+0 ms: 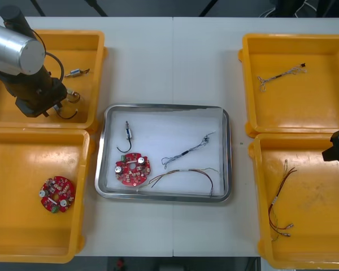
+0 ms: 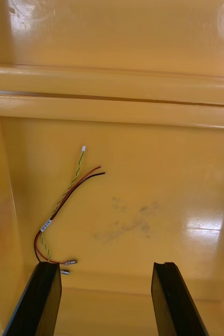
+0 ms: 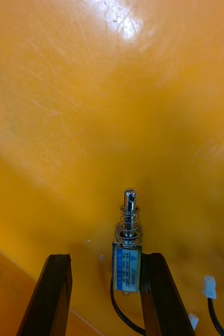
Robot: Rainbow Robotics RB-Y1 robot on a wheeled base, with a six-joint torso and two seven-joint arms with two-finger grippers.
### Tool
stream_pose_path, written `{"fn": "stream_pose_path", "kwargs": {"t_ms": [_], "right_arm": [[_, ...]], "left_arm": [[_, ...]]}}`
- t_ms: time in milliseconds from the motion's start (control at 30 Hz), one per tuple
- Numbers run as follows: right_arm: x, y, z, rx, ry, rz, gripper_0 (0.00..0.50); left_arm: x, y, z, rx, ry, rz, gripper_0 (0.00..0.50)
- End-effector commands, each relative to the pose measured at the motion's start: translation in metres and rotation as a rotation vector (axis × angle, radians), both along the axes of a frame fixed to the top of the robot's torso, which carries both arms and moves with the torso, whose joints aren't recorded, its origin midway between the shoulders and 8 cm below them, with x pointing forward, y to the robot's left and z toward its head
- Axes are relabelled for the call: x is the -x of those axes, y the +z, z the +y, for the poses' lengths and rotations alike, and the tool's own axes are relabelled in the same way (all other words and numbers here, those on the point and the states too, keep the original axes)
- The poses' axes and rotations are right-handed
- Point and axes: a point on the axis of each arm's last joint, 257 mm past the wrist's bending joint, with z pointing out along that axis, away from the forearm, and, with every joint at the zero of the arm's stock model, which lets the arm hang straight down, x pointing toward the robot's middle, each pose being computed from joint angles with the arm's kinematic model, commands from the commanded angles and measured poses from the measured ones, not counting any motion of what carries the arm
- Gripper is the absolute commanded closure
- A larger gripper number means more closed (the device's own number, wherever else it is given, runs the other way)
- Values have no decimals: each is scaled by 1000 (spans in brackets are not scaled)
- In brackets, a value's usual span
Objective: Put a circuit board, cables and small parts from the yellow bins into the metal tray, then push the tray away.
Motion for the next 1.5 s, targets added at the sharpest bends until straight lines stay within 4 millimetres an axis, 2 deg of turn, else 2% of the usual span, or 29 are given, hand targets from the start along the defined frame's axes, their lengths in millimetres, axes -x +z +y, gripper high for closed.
{"fn": "stream_pose_path", "kwargs": {"t_ms": [33,400,433,500,567,600,633,933,1033,1200,1500], "right_arm": [[-2,8,0,-10,-22,-35,0],[-2,8,0,-10,-22,-35,0],[-2,8,0,-10,-22,-35,0],[-2,8,0,-10,-22,-35,0],[-2,8,0,-10,-22,-35,0],[-2,8,0,-10,-22,-35,0],[-2,8,0,-10,-22,-35,0],[-2,8,0,-10,-22,-35,0],[-2,8,0,-10,-22,-35,0],[-2,8,0,-10,-22,-35,0],[-2,8,0,-10,-22,-35,0]], "left_arm": [[8,-14,-7,-20,-96,40,127],[5,-20,-10,-2,-106,22,132],[5,-19,-10,-4,-104,21,153],[4,-19,-11,-1,-105,17,220],[3,-18,-11,-3,-109,12,333],[3,-19,-11,-1,-106,12,444],[3,-19,-11,-2,-107,12,496],[3,-18,-9,-6,-108,10,500],[0,-12,-5,-17,-108,1,500],[-5,25,6,-50,-108,-10,500],[-2,85,18,-87,-116,-10,500]]}}
